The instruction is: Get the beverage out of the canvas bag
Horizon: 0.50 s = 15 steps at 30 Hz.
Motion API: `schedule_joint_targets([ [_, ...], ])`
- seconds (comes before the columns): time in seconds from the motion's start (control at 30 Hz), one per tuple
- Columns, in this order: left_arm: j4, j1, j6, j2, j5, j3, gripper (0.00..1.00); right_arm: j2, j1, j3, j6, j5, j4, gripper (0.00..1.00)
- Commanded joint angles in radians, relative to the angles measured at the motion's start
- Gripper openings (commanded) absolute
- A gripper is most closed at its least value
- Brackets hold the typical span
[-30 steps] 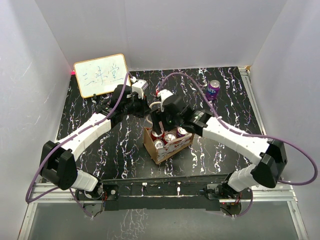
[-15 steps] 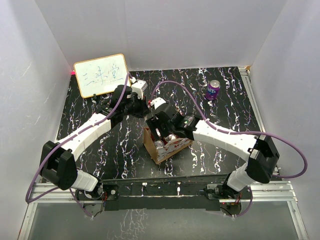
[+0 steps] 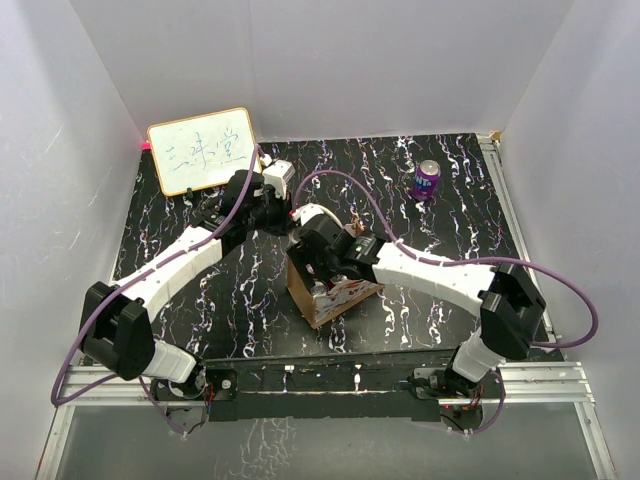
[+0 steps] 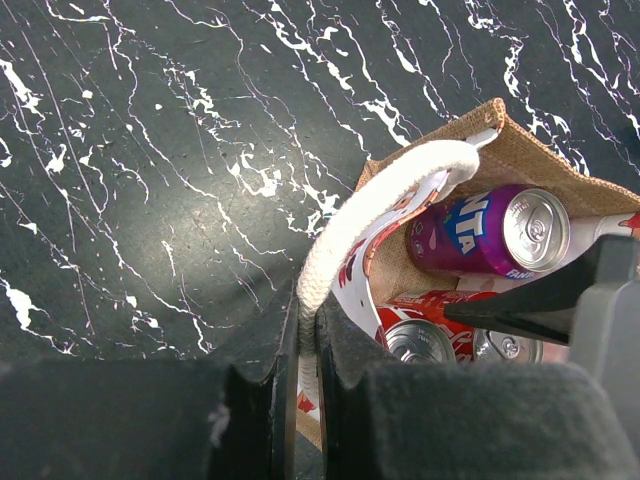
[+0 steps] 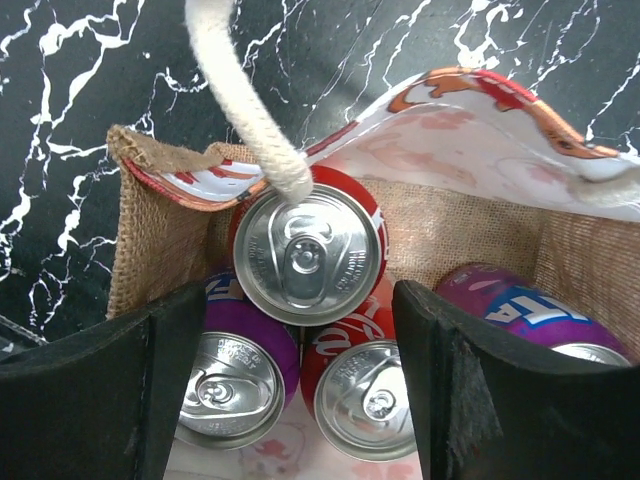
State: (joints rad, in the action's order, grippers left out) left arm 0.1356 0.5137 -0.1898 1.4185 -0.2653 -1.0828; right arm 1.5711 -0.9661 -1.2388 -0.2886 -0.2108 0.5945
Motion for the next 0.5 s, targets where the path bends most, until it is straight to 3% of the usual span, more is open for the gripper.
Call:
schedule_joint_targets([
  [0.0,0.027,0.005,0.011,-0.012,0.008,-0.025,0.00,0.031,-0.031,-0.024,0.009,-0.042,-0.041,0.79],
  [0.47,0.027,0.005,0.010,-0.020,0.008,-0.025,0.00,0.126,-0.045,-0.043,-0.026,-0.136,-0.023,0.80],
])
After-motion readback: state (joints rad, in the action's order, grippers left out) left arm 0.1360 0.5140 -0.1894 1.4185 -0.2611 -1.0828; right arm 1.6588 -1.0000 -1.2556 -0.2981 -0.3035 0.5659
